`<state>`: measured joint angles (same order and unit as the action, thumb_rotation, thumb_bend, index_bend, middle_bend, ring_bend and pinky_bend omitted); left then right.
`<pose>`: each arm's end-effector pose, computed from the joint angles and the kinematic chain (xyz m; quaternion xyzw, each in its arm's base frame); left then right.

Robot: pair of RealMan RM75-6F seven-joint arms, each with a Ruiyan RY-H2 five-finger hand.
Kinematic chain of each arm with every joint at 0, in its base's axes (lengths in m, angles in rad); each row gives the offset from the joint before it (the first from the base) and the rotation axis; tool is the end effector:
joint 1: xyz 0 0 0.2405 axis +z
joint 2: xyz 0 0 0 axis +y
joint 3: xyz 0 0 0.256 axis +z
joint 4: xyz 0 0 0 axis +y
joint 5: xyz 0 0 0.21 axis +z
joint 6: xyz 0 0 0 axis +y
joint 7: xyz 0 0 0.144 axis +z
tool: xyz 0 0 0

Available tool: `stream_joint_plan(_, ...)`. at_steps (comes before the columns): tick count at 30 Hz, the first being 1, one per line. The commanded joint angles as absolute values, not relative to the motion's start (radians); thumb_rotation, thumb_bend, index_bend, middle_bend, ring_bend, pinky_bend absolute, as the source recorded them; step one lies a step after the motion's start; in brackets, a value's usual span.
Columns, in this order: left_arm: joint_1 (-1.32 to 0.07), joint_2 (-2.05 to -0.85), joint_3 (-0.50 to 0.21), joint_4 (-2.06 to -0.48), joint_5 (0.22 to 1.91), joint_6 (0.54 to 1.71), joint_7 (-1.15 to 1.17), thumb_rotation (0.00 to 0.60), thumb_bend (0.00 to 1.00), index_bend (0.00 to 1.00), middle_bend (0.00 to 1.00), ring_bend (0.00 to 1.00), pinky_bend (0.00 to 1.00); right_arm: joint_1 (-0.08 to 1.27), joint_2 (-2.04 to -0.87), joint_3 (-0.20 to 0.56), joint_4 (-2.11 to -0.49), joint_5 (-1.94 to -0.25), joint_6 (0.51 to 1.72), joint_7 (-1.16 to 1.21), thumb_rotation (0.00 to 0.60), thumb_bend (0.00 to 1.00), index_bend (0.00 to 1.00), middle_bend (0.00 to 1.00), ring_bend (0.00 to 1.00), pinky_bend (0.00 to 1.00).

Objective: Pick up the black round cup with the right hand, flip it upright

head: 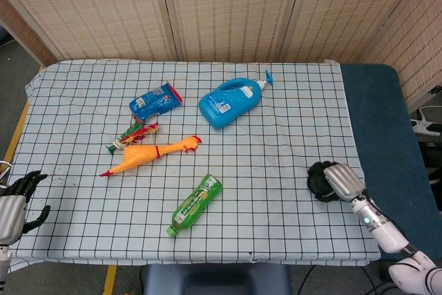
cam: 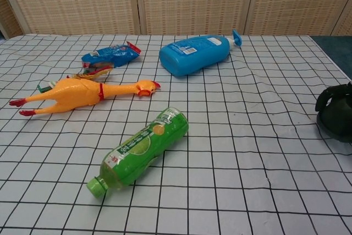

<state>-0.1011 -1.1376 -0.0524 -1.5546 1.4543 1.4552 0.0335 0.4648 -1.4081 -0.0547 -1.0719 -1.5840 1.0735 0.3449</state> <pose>-0.3253 0.1875 0.1581 -0.5994 -0.3795 -0.3580 0.6070 -0.3280 -0.2908 0.0546 0.7353 -0.4178 0.3241 0.4240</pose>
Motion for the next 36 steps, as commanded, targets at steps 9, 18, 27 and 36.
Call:
stream_joint_plan(9, -0.100, -1.135, -0.052, -1.559, 1.451, 1.453, 0.035, 0.600, 0.36, 0.19, 0.14, 0.20, 0.32, 0.463, -1.409, -0.063, -1.055, -1.597, 1.090, 0.378, 0.600, 0.14, 0.21, 0.11, 0.00, 0.02)
stream_joint_plan(18, -0.102, -1.134, -0.051, -1.564, 1.447, 1.447, 0.045, 0.600, 0.35, 0.20, 0.15, 0.21, 0.32, 0.458, -1.402, -0.062, -1.055, -1.590, 1.090, 0.386, 0.600, 0.11, 0.15, 0.08, 0.00, 0.00)
stream_joint_plan(27, -0.102, -1.132, -0.050, -1.568, 1.444, 1.445, 0.047, 0.600, 0.35, 0.20, 0.15, 0.21, 0.32, 0.443, -1.376, -0.048, -1.112, -1.546, 1.074, 0.297, 0.600, 0.11, 0.15, 0.08, 0.00, 0.00)
stream_joint_plan(36, -0.103, -1.131, -0.050, -1.572, 1.443, 1.443, 0.050, 0.600, 0.35, 0.20, 0.15, 0.21, 0.32, 0.421, -1.404, -0.020, -1.108, -1.526, 1.119, 0.254, 0.600, 0.11, 0.46, 0.40, 0.29, 0.36)
